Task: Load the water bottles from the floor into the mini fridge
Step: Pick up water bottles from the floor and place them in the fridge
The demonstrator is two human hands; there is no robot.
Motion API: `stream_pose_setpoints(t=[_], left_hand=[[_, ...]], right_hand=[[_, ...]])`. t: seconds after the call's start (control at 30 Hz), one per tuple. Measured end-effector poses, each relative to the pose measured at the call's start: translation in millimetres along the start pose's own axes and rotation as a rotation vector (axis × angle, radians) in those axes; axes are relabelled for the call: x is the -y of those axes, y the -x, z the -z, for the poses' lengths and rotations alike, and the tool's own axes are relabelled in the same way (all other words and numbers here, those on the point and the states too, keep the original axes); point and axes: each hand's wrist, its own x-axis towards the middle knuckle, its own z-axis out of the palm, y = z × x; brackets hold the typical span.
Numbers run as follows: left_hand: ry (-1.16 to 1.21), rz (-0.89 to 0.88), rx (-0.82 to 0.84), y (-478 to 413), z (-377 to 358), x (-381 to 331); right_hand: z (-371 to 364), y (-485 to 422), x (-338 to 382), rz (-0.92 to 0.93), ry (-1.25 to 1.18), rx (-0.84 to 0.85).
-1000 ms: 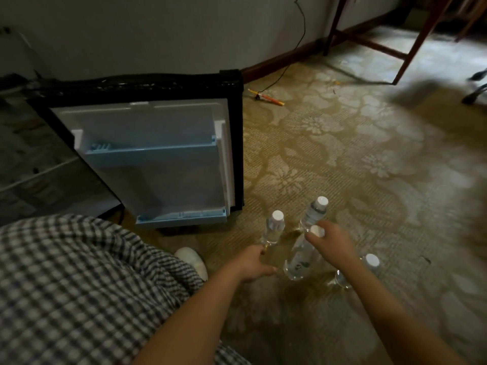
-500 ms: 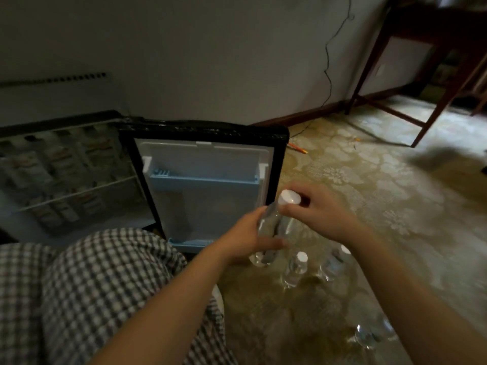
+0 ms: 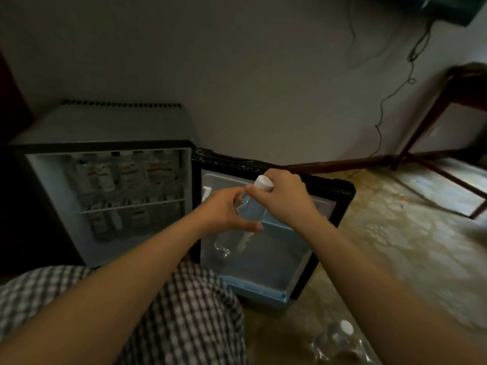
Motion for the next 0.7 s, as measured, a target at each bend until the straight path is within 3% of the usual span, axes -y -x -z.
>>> stream_pose_setpoints(t=[0.1,0.3,0.7], left_hand=[[0.003,0.048,-0.02,-1,7,26],[0.046,0.184,0.23,-12,16,73],[-0.022,0.382,0.37,-48,-13,166]], right_hand=[[-26,-11,11,0.03,0.016,0.084],[-77,-23,6,0.105,0.16,0.272],[-173,-26,-34,0.143,0.458,0.542]])
